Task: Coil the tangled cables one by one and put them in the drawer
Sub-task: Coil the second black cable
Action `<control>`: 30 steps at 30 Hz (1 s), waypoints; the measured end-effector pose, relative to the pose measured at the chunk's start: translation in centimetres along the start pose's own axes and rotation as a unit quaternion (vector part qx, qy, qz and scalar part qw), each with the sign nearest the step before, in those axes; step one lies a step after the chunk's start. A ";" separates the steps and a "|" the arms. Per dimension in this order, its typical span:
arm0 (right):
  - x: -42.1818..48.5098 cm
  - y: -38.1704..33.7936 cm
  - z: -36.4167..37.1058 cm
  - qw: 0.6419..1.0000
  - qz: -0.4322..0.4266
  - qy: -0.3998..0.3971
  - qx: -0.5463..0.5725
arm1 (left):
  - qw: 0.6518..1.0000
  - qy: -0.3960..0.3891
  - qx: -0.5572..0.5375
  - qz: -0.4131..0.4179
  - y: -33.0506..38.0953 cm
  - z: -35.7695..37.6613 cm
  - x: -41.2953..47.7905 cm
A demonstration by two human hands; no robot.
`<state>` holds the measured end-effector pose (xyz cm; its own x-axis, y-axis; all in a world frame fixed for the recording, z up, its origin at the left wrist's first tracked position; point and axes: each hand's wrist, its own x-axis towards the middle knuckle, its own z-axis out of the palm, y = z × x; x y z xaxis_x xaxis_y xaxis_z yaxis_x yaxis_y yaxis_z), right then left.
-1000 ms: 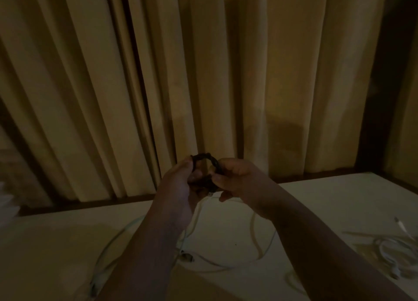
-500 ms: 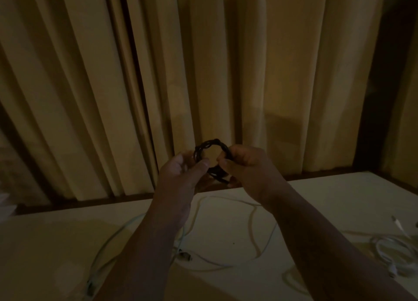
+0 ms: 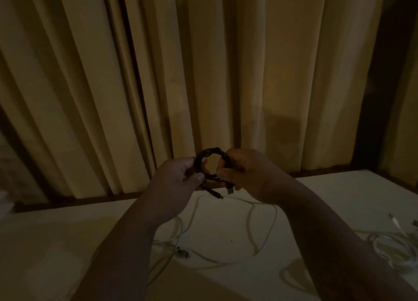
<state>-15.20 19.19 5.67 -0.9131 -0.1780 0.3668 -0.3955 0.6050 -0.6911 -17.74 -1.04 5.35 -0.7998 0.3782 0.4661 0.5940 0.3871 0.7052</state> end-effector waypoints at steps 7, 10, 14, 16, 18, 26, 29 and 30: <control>-0.3 0.2 -0.6 0.999 0.017 0.002 0.031 | 0.998 0.015 0.068 0.008 -0.6 0.3 0.0; -0.4 0.2 -0.9 0.995 0.041 0.010 0.088 | 0.999 0.032 -0.026 0.009 -0.4 0.4 -0.2; -0.6 -0.4 -0.9 0.989 0.054 0.008 0.138 | 0.966 0.050 -0.249 -0.055 0.1 0.9 -0.1; -0.7 -0.7 -1.1 0.986 0.062 0.006 0.154 | 0.938 0.045 -0.330 -0.098 0.4 1.3 0.0; -1.0 -0.9 -1.4 0.984 0.074 0.013 0.159 | 0.925 0.045 -0.356 -0.129 0.7 1.7 0.1; -3.2 -0.4 -2.1 0.981 0.135 0.092 0.107 | 0.922 0.067 -0.335 -0.185 1.2 4.3 -0.2; -5.9 0.0 -2.6 0.974 0.157 0.130 0.099 | 0.927 0.052 -0.315 -0.198 1.4 6.2 -0.5; -7.1 0.2 -3.0 0.970 0.172 0.142 0.094 | 0.927 0.043 -0.312 -0.202 1.6 7.2 -0.8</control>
<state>-8.46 22.85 4.79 -0.9409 0.2465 0.2321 -0.1073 0.4331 -0.8950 -15.58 5.34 2.26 -0.9662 0.2291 0.1181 0.1000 -0.0892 0.9910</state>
